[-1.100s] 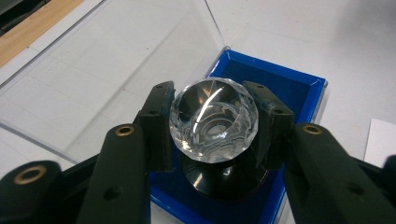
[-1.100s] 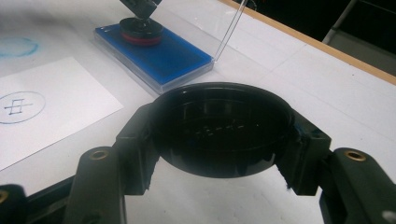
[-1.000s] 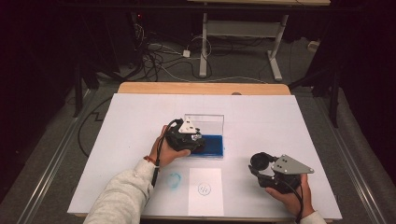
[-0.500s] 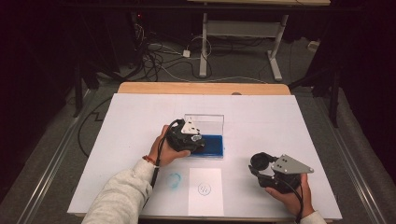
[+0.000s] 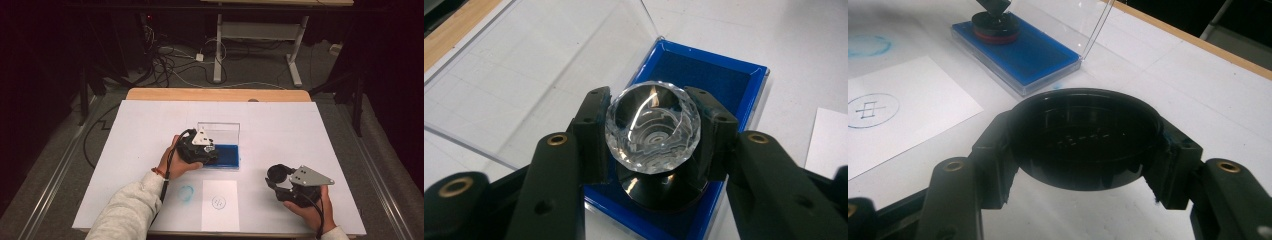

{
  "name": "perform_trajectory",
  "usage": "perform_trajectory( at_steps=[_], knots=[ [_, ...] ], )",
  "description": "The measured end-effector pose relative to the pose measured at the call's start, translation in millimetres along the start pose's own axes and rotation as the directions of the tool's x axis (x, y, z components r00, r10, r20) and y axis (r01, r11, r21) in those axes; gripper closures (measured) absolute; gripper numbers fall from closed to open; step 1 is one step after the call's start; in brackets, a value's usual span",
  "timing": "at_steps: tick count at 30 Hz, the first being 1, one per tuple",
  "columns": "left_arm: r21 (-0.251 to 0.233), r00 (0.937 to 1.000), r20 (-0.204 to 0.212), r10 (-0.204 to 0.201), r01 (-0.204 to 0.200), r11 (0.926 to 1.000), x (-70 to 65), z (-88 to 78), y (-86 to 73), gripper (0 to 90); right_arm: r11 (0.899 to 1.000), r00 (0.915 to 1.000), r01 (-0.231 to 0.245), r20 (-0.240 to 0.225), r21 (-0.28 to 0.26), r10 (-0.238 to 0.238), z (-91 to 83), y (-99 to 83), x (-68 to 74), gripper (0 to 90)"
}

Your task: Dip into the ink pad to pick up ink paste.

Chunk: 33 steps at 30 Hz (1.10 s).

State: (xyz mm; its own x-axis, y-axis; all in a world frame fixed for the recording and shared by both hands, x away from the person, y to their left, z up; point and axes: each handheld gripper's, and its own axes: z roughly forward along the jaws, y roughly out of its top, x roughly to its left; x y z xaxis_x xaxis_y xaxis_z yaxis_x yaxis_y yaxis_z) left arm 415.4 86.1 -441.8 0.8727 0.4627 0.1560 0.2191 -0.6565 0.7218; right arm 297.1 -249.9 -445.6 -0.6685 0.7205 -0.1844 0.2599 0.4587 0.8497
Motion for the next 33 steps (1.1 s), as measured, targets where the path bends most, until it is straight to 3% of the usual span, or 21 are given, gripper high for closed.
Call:
perform_trajectory(
  at_steps=[33],
  knots=[
    [0.049,1.0,0.005,-0.002,0.002,0.9988,0.4,-0.7,4.7,54.9,1.0,0.9999,-0.005,-0.01,0.006,0.005,0.2,-1.7,-0.2,38.6]
  ],
)
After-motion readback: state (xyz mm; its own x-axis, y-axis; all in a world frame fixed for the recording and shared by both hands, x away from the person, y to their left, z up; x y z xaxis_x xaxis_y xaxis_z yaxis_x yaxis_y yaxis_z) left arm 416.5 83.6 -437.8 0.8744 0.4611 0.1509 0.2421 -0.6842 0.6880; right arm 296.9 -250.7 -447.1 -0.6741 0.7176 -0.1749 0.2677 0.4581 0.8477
